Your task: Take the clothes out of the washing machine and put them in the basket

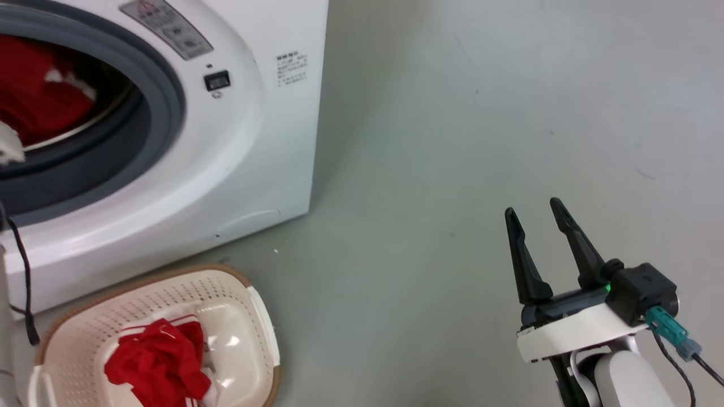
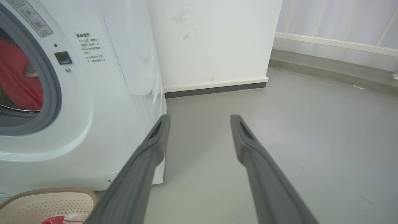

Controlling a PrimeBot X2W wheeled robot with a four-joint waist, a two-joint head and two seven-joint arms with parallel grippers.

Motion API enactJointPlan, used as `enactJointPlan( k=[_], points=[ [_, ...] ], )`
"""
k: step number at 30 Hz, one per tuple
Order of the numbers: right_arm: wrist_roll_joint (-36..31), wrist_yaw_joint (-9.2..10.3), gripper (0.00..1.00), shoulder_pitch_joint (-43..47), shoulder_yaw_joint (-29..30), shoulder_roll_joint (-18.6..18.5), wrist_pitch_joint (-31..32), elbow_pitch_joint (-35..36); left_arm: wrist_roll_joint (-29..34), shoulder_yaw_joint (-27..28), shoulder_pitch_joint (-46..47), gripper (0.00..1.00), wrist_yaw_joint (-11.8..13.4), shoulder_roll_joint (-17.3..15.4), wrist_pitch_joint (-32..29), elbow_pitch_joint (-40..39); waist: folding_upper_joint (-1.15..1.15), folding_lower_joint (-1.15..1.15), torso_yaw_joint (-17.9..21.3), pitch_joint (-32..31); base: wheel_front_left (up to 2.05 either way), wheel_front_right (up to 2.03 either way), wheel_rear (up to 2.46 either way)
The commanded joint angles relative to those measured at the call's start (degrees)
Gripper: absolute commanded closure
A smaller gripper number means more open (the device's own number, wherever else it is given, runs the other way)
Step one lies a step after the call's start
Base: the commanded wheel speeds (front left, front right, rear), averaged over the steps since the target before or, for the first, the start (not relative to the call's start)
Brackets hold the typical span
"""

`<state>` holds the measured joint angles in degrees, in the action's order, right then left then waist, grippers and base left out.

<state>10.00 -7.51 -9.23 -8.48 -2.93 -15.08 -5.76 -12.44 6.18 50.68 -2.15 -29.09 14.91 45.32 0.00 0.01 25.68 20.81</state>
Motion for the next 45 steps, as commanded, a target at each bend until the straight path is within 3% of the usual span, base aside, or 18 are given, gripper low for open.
enactJointPlan(
  k=[1, 9, 16, 34, 40, 45],
  points=[
    [-0.7, 0.05, 0.0, 1.2, 0.3, 0.1, 0.0, -0.1, -0.2, 0.5, -3.0, 1.0, -0.3, 1.0, 0.4, -2.1, 0.0, -0.01, -2.1, -4.0, 0.0, 0.0, 0.0],
    [-2.2, 0.04, 0.0, 4.4, 1.9, 0.1, 1.4, 1.3, -1.5, 0.5, -13.4, 1.0, -0.5, 6.7, 0.3, -12.7, 0.0, -0.01, -6.4, -10.2, 0.0, 0.0, 0.0],
    [-3.4, 0.04, 0.0, 6.6, 2.6, 0.1, 3.1, 3.2, -2.4, -0.5, -19.0, 1.0, -0.4, 8.6, -2.7, -21.4, 0.0, -0.01, -9.3, -13.6, 0.0, 0.0, 0.0],
    [-4.1, 0.04, 0.0, 10.2, 3.7, 0.1, 5.5, 6.7, -3.5, -2.7, -40.3, 1.0, 5.7, 14.6, -15.6, -58.3, 0.0, -0.01, -16.1, -16.5, 0.0, 0.0, 0.0],
    [-4.4, 0.04, 0.0, 10.3, 3.6, 0.1, 6.1, 7.7, -4.2, -5.1, -45.9, 1.0, 6.2, 16.7, -16.7, -62.1, 0.0, -0.01, -17.4, -15.9, 0.0, 0.0, 0.0],
    [-4.7, 0.04, 0.0, 9.5, 3.1, 0.1, 6.5, 8.3, -5.4, -7.2, -49.3, 1.0, 5.9, 18.8, -16.6, -59.9, 0.0, -0.01, -17.3, -14.9, 0.0, 0.0, 0.0]
  ],
)
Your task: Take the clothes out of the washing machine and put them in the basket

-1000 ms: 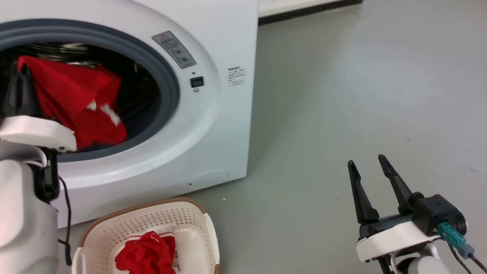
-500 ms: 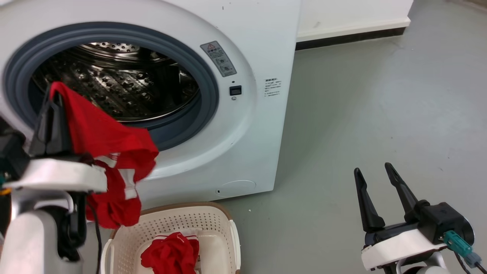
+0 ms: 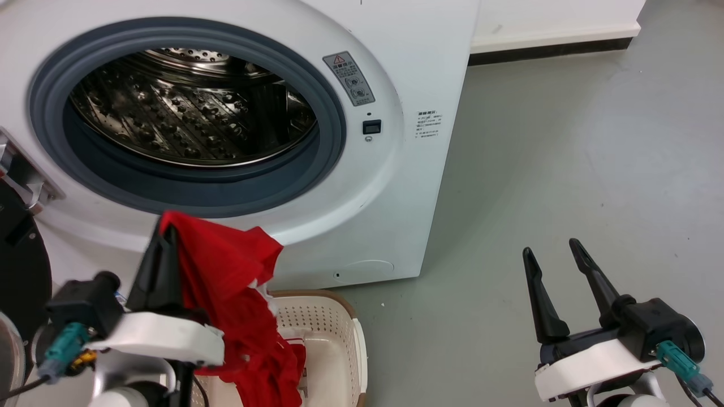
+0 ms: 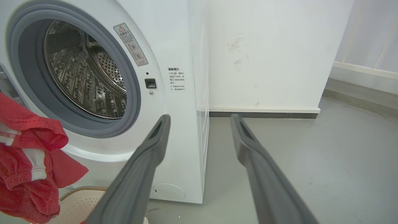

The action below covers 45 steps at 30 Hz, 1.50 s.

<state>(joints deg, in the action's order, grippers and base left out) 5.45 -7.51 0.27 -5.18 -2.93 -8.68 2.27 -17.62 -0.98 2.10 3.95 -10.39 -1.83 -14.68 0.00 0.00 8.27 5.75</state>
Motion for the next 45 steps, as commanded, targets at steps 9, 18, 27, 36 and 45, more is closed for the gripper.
enactJointPlan(
  k=[9, 18, 27, 36, 45],
  points=[
    [0.2, 0.04, 0.0, -1.9, -0.8, 0.1, 0.0, 0.8, -2.3, -3.7, -3.3, 1.0, -1.2, 4.0, 3.8, 11.1, 0.0, 0.0, 2.4, 5.2, 0.0, 0.0, 0.0],
    [0.8, 0.04, 0.0, -5.1, -1.0, 0.1, -1.2, 0.6, -3.4, -4.3, 2.4, 1.0, -2.2, 5.2, 10.5, 27.6, 0.0, 0.0, 4.8, 12.6, 0.0, 0.0, 0.0],
    [1.1, 0.04, 0.0, -9.1, -1.7, 0.1, -2.2, 0.7, -3.1, -2.2, 13.5, 1.0, -2.6, 3.2, 15.6, 47.0, 0.0, 0.0, 7.4, 22.2, 0.0, 0.0, 0.0],
    [1.7, 0.04, 0.0, -12.7, -2.8, 0.1, -3.8, 0.5, -3.5, 0.6, 23.7, 1.0, -2.2, 1.6, 17.0, 63.3, 0.0, 0.0, 8.9, 31.1, 0.0, 0.0, 0.0],
    [2.9, 0.05, 0.0, -15.9, -4.8, -0.6, -5.3, -0.7, -3.8, 4.1, 28.9, 1.0, -0.9, -0.9, 17.0, 71.8, 0.0, 0.0, 10.7, 38.1, 0.0, 0.0, 0.0]
  ],
)
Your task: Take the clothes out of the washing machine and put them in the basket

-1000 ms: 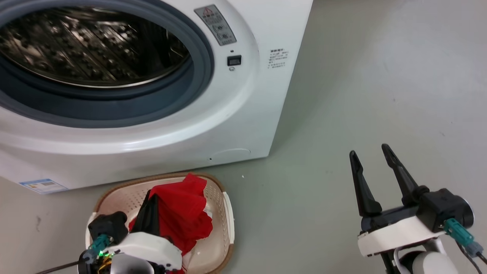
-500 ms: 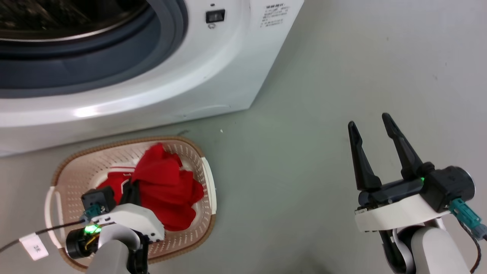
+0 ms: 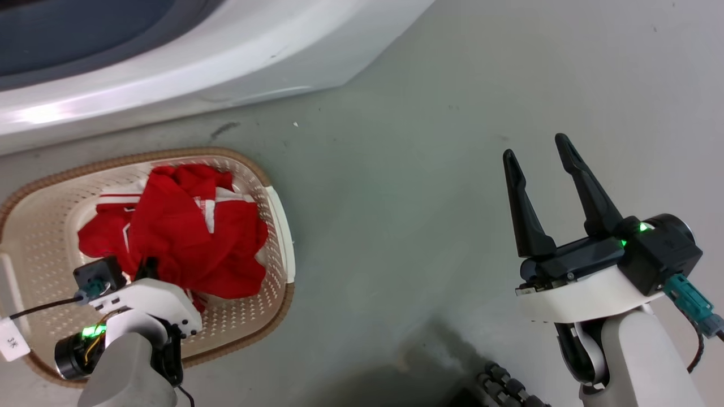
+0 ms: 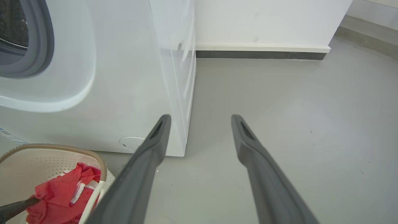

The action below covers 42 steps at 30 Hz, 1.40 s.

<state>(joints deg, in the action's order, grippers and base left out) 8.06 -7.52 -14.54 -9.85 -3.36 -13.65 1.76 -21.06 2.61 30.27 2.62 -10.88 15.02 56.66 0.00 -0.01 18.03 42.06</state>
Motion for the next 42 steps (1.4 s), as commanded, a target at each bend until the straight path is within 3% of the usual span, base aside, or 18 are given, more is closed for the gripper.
enactJointPlan(
  k=[1, 9, 10, 12, 13, 30, 42],
  points=[
    [0.4, 0.05, 0.0, -1.3, -0.2, -0.2, -0.5, -0.3, -0.3, 0.8, 1.0, 1.0, 0.4, -0.7, 0.2, 1.3, 0.0, 0.01, 1.1, 2.2, 0.0, 0.0, 0.0],
    [0.9, 0.05, 0.0, -2.7, -1.1, -0.1, -1.2, -1.8, -0.9, 2.6, 2.3, 1.0, 0.3, -1.1, 0.2, 6.0, 0.0, 0.01, 1.4, 2.9, 0.0, 0.0, 0.0],
    [0.9, 0.05, 0.0, -2.8, -1.1, -0.1, -1.3, -2.1, -0.9, 2.7, 2.4, 0.87, 0.2, -1.1, 0.2, 6.3, 0.0, 0.01, 1.4, 2.6, 0.0, 0.0, 0.0],
    [0.9, 0.06, 0.0, -3.0, -1.1, -0.1, -1.4, -2.6, -0.8, 2.9, 2.6, 0.25, 0.1, -1.0, 0.2, 6.4, 0.0, 0.01, 1.2, 1.7, 0.0, 0.0, 0.0],
    [0.8, 0.06, 0.0, -2.9, -1.0, -0.1, -1.4, -2.8, -0.7, 3.0, 2.5, 0.0, -0.1, -0.7, 0.2, 6.2, 0.0, 0.01, 1.0, 0.9, 0.0, 0.0, 0.0],
    [-2.4, 0.05, 0.0, 3.8, 2.7, 0.3, -0.1, -6.7, 2.0, 5.3, -8.7, 0.0, -3.8, 4.8, 0.2, 0.0, 0.0, 0.01, -4.8, -22.1, 0.0, 0.0, 0.0],
    [-5.3, 0.06, 0.0, 10.5, 6.6, 0.5, 3.5, -4.4, 8.0, 5.4, -16.0, 0.0, -5.5, 7.0, 0.2, -18.4, 0.0, 0.01, -10.2, -33.5, 0.0, 0.0, 0.0]
  ],
)
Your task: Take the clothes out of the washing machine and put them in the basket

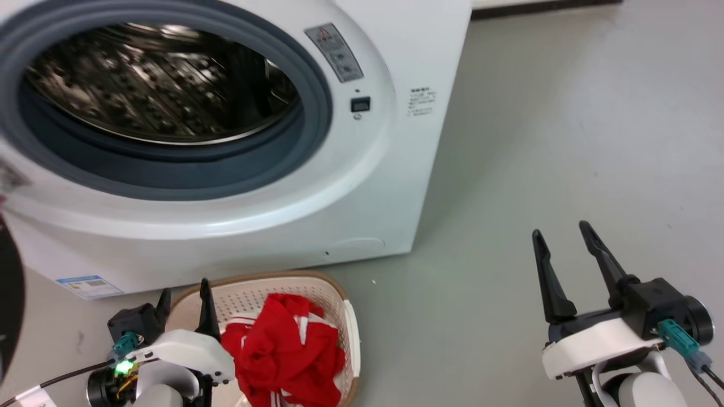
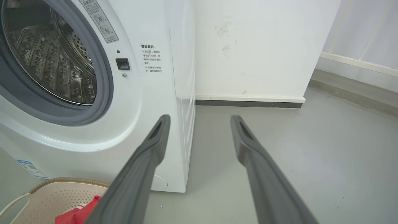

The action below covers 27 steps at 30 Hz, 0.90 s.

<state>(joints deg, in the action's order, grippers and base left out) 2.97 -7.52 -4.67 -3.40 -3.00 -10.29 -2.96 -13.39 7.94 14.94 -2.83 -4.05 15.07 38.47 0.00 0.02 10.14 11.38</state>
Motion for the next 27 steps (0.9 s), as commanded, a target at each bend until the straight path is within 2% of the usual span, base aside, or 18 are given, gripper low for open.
enactJointPlan(
  k=[1, 13, 20, 27],
  points=[
    [-0.5, 0.05, 0.0, 1.1, 0.4, 0.1, 0.3, 0.6, 0.9, -0.1, -1.2, 0.0, -0.2, 0.3, 0.1, -2.5, 0.0, -0.02, -2.7, -3.4, 0.0, 0.0, 0.0],
    [-1.2, 0.05, 0.0, 6.6, 2.9, 0.2, 3.0, 3.2, 6.9, -4.7, -9.0, 0.0, -0.8, 0.9, 0.1, -24.9, 0.0, -0.02, -6.6, -10.2, 0.0, 0.0, 0.0],
    [-1.2, 0.05, 0.0, 8.9, 2.7, 0.2, 4.1, 4.5, 9.3, -6.7, -14.2, 0.0, -0.6, -0.2, -0.9, -33.2, 0.0, -0.02, -7.9, -12.5, 0.0, 0.0, 0.0],
    [-1.2, 0.05, 0.0, 10.6, 2.8, 0.2, 4.4, 5.3, 8.7, -7.5, -19.3, 0.0, -0.5, -0.2, -4.1, -38.9, 0.0, -0.02, -8.7, -13.4, 0.0, 0.0, 0.0]
  ],
)
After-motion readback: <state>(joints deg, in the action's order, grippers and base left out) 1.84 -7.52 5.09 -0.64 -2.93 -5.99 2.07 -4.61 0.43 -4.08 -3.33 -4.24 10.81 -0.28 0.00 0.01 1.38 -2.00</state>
